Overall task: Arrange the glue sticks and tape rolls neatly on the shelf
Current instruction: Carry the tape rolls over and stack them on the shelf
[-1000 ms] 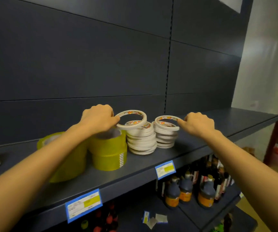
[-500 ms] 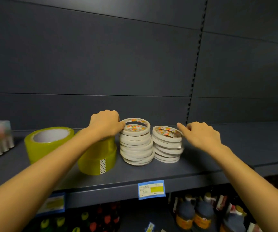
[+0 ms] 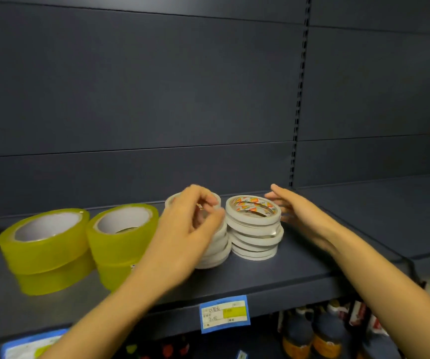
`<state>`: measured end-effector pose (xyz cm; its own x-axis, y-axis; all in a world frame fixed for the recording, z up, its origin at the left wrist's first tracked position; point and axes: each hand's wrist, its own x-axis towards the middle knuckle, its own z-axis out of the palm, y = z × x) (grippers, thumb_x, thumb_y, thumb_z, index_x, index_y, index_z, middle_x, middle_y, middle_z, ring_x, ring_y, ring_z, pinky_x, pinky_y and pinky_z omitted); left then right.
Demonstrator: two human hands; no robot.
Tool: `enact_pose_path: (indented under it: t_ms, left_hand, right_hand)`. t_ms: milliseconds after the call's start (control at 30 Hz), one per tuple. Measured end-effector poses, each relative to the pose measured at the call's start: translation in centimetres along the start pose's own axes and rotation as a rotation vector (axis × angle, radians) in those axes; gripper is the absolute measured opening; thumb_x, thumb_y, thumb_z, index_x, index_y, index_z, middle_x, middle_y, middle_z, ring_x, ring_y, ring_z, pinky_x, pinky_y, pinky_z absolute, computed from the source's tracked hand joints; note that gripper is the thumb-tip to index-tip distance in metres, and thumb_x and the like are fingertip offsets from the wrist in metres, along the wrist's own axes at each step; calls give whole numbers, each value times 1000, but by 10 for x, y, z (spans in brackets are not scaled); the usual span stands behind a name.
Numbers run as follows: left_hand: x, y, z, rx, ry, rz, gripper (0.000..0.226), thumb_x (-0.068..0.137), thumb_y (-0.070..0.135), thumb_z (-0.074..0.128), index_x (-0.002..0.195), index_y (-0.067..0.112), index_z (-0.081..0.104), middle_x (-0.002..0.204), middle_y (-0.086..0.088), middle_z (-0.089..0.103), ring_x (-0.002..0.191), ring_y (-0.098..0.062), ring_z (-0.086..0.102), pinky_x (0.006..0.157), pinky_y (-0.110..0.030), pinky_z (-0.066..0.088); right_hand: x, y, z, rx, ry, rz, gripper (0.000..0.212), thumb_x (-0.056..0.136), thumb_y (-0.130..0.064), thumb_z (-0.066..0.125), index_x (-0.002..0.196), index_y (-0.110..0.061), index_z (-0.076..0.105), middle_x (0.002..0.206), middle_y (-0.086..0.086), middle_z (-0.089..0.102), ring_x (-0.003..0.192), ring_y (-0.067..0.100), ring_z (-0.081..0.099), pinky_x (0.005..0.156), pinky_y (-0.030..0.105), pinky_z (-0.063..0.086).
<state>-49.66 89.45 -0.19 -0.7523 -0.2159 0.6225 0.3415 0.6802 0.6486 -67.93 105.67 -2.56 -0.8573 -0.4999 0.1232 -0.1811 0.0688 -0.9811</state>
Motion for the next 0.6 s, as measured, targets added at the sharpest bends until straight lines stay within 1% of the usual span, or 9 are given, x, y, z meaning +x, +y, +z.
enact_pose_path:
  t_ms: [67,133,233,267,333,400,433,500,600]
  left_hand:
    - [-16,4,26,-148,-142,-123,22,88,20,58,103,30,46,101,9,53,82,11,50,75,-1,37]
    - [-27,4,52,-189,-220,-209,44,89,25,57,120,40,29,125,21,39,105,23,38,95,-3,30]
    - [-31,3,78,-198,-162,-257,72,89,30,56,143,33,8,152,22,8,139,8,12,118,-24,17]
    - [-30,3,84,-195,-130,-276,80,90,32,55,147,31,-1,154,23,-3,142,6,2,120,-26,12]
    - [-29,2,95,-182,-84,-320,85,91,36,50,144,34,-16,148,29,-23,136,14,-15,114,-11,-1]
    - [-28,2,106,-150,-55,-325,83,93,36,46,137,37,-24,141,32,-31,128,21,-23,98,7,-6]
    - [-27,2,111,-145,-36,-326,81,93,36,45,134,38,-25,140,32,-32,128,22,-23,94,10,-7]
    - [-24,3,119,-151,1,-328,78,93,39,44,131,42,-23,143,32,-30,131,20,-20,98,6,-6]
    - [-21,1,133,-223,42,-357,79,91,43,46,143,40,-14,151,30,-15,136,18,-8,109,-9,2]
  right_hand:
    - [5,8,0,31,-156,12,49,92,-49,46,116,-10,63,114,4,69,108,17,63,95,30,44]
    - [9,17,0,86,-286,20,53,90,-53,46,121,-13,63,119,3,67,115,17,61,102,33,41]
    - [13,25,0,207,-414,31,53,89,-54,47,121,-16,64,124,3,65,118,16,59,103,33,39]
    - [14,25,0,230,-439,29,52,88,-54,47,121,-17,64,125,3,64,118,16,59,104,33,39]
    - [16,27,0,248,-454,27,51,87,-52,50,121,-16,63,125,3,65,118,15,59,105,33,38]
    - [17,29,-1,257,-433,26,52,84,-51,53,121,-16,63,122,2,66,116,15,60,105,34,39]
    - [18,31,-2,264,-418,26,51,81,-50,54,119,-17,63,120,2,67,114,14,61,103,33,40]
    - [16,33,-3,282,-390,17,46,80,-48,54,114,-20,66,115,0,70,109,12,64,97,30,45]
    - [10,34,-7,278,-329,1,28,88,-43,51,95,-29,74,104,-4,73,98,7,68,84,22,50]
